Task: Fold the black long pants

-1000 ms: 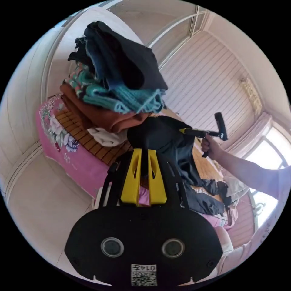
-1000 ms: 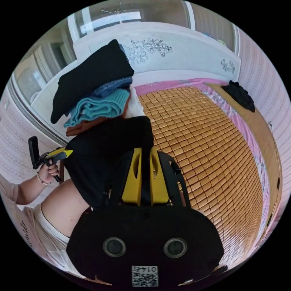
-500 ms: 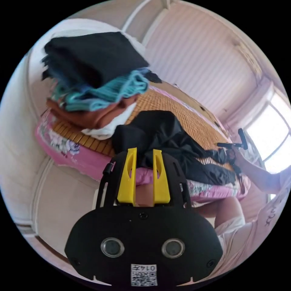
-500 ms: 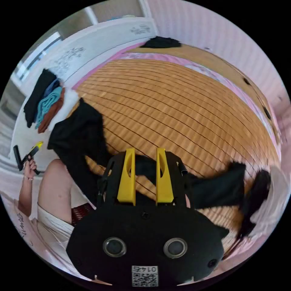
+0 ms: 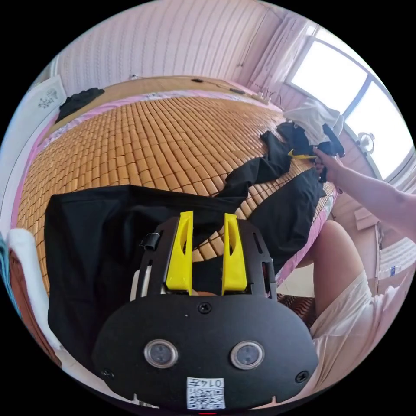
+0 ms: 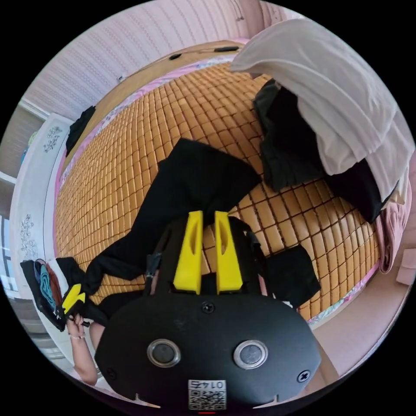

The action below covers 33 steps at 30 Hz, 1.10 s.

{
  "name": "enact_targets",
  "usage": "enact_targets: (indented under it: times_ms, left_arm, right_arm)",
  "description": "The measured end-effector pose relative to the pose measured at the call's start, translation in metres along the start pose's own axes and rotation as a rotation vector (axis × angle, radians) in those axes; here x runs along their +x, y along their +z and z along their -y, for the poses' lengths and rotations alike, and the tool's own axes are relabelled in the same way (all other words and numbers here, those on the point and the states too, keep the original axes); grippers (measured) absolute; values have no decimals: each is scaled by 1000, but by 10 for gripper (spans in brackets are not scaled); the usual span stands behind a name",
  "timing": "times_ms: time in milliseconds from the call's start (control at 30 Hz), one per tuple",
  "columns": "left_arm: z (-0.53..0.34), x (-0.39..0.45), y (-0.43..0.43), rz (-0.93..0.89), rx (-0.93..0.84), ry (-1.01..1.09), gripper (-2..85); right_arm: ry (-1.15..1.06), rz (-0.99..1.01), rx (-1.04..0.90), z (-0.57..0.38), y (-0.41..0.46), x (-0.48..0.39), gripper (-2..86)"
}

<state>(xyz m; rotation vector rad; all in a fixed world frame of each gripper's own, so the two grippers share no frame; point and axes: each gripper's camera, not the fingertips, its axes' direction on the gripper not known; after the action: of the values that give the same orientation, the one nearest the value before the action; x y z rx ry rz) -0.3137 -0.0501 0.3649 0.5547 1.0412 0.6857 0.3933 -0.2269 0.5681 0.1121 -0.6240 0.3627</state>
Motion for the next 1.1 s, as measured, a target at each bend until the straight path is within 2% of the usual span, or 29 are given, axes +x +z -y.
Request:
enact_targets:
  times_ms: [67,200,300,367,433,533,633,700,767,867,933,1100]
  left_arm:
    - [19,9,32,41,-113,12,94]
    - [31,20,38,74,-97,34,55]
    - [31,25,24,52,-29,17,37]
    - [30,27,0,2,56,-2,33]
    - [31,29,-17,-19,132,-16,32]
    - [50,27,-32,-27,244,-68,36]
    - [84,21,-21,30,320,-140,48]
    - [103,16,-8,28,295,-175,69]
    - [118,23,-2,41,246,-146,81]
    - [114,40,4,83,210,-41,83]
    - [109,43,17,118,144,-17,83]
    - [101,34,62,112,-26,-77,87]
  right_arm:
    - [-45,65,-19,-5,-11,6,0]
    - [-128,88,104,-29,-60,16,-6]
    - [-201,153,263,-52,-129,24,-6]
    - [-300,112,360,-58,-185,19,-5]
    - [-371,65,376,-49,-214,10,-5]
    - [-458,-20,323,-12,-225,-7,-6]
    - [-406,-138,234,35,-198,-9,0]
    - [-338,-216,168,52,-180,-2,15]
    - [-278,-161,100,52,-174,9,72]
    - [-384,-82,125,17,-176,10,102]
    - [-461,-79,67,-10,-163,12,107]
    - [-410,-246,-131,-50,-115,39,121]
